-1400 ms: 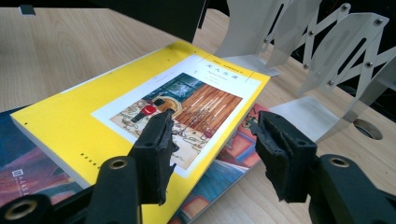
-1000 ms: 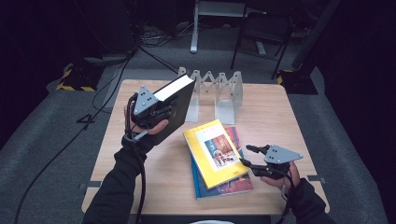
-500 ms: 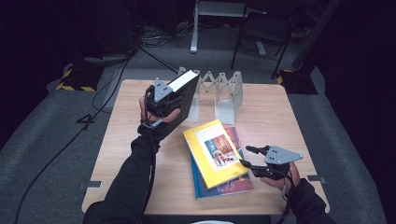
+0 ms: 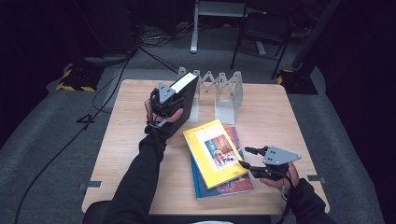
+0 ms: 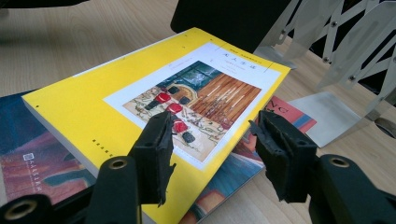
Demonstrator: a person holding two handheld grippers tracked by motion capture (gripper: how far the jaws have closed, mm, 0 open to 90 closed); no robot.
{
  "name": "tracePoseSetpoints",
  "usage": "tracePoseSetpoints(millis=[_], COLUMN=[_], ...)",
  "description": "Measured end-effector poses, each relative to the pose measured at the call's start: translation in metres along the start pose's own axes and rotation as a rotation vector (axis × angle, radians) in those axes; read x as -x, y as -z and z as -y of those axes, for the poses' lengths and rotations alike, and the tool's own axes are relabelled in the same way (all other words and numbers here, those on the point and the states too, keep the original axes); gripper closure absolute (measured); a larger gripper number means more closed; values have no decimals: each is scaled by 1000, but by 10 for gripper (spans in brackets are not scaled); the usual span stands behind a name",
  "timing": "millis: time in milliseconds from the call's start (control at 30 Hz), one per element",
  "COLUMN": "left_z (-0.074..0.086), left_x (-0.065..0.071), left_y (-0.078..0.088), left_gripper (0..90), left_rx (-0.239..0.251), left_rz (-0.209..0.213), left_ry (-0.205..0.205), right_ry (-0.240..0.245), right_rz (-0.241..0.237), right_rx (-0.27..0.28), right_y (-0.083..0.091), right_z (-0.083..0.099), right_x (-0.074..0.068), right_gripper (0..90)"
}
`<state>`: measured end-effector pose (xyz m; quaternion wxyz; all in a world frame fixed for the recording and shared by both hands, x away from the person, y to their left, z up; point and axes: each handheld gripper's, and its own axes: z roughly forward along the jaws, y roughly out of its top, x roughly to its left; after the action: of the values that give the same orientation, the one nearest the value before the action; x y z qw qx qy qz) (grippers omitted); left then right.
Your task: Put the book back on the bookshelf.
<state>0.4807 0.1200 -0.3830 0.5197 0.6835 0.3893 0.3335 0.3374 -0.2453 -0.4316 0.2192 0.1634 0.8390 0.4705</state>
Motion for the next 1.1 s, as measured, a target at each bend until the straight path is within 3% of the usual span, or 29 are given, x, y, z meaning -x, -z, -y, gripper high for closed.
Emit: tracePoseSetpoints(millis=[267,433,667,767,933,1100], left_z=[1,6,10,11,17,16], left_x=[3,-4,0,-1,-3,2], left_y=[-10,-5,4,7,9,4], left_gripper=[515,507,501,489,479,488], left_rx=[10,9,-9,-15,-28,-14], left_rz=[-28,-28,-15,-29,-12,-46], left_ry=[-4,27,-5,14,33,41], right_ry=[3,6,8,11,9,9], right_rz=[-3,-3,-6,-9,-11,-10], right_rx=[-5,-12,-18,-23,-28,-31], right_y=[-1,-1,-2,-2,-3,-4], right_z=[1,1,1,1,1,1], right_x=[0,-1,-1,-2,-2,-3], right_gripper=[467,467,463,461,460,463])
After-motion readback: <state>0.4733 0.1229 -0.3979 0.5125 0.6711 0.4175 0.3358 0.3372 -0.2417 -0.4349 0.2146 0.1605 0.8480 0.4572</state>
